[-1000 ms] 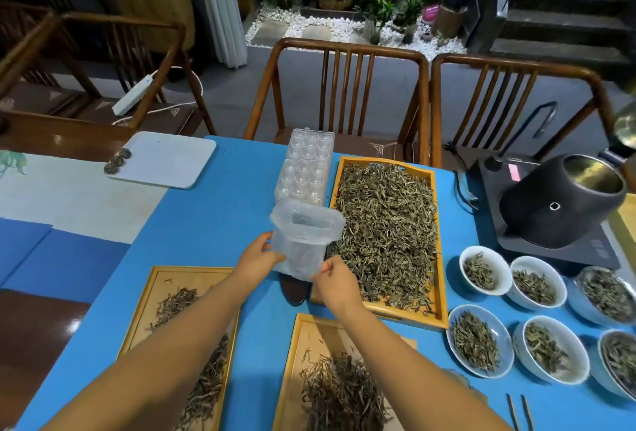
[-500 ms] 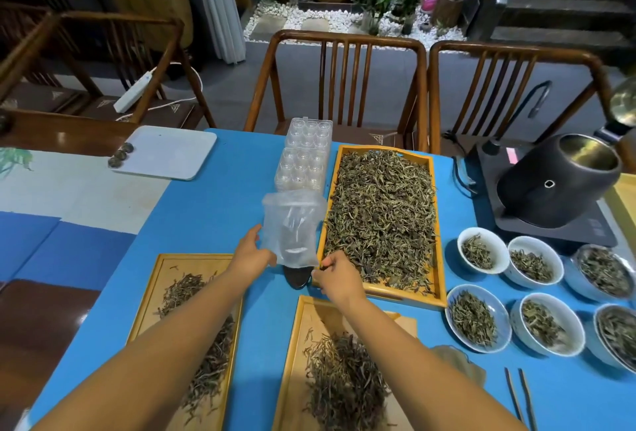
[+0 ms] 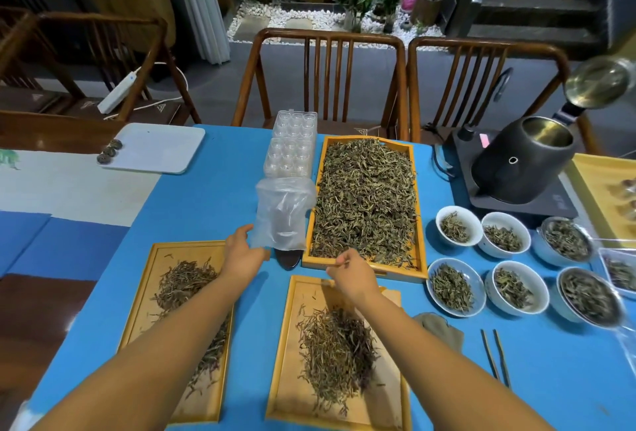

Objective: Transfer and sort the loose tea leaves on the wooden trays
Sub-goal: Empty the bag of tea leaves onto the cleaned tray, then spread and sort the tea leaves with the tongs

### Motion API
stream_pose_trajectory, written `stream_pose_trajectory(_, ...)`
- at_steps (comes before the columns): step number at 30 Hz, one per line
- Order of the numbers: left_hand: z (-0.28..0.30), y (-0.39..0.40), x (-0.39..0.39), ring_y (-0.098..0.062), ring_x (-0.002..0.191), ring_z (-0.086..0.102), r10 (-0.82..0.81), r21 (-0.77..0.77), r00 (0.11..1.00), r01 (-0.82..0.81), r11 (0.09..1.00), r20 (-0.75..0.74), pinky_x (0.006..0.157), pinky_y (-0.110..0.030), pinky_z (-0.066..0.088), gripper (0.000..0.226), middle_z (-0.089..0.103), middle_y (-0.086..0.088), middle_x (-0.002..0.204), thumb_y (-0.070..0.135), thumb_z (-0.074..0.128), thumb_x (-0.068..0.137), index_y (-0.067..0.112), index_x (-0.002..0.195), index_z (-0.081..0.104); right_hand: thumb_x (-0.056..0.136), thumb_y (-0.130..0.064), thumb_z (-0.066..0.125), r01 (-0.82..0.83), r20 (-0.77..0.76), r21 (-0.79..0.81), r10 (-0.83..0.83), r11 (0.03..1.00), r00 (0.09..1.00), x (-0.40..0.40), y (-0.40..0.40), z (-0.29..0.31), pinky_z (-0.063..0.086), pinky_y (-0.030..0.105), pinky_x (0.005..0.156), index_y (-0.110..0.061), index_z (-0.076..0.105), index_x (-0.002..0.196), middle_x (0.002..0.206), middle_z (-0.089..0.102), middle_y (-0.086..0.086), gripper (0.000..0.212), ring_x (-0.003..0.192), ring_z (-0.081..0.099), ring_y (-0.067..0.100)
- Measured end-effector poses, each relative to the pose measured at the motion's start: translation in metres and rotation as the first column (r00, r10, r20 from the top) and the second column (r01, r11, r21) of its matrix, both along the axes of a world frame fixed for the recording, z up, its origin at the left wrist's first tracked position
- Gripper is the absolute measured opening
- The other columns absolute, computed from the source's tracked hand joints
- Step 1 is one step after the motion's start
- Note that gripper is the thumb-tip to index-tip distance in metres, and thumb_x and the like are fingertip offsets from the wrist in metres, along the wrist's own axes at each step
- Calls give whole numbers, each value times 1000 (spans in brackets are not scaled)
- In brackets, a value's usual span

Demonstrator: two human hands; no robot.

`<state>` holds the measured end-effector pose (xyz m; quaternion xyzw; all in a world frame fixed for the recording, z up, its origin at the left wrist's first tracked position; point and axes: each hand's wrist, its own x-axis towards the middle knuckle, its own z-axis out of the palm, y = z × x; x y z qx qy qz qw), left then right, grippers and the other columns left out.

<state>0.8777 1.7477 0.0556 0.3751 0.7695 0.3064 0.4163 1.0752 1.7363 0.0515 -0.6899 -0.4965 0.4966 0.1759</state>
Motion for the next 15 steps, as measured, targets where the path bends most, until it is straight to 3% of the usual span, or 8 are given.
stream_pose_trajectory(6,-6,-25,8,-29,120,44,-32,-37,999,33,999,24,80,-31,38,65,38,-14,136,-2,64,78,14,137,40,88,-17,58,20,76,16,-21,1000,997,29,-19,3,30,28,49,-14,42,90,67,46,-3,17,54,42,13)
stream_pose_trajectory(9,-12,-40,14,-30,107,50,-60,-89,998,62,994,34,73,-34,40,60,42,-17,132,-1,63,80,11,135,42,87,-20,58,64,108,14,-65,998,992,46,-33,1,31,30,51,-16,43,92,71,51,1,16,60,46,19)
stream_pose_trajectory(12,-22,-55,21,-32,94,52,-122,-164,991,129,978,56,79,-39,44,52,44,-21,130,-1,61,83,8,131,46,85,-15,57,141,110,48,-145,989,983,64,-49,-4,33,31,58,-13,45,91,73,55,5,13,68,50,24)
stream_pose_trajectory(15,-34,-70,26,-37,112,52,-189,-229,980,197,953,56,78,-37,42,53,44,-23,134,-1,62,83,7,133,45,84,-14,58,199,125,86,-208,976,970,86,-66,-9,33,32,60,-13,46,91,66,51,1,13,65,50,24)
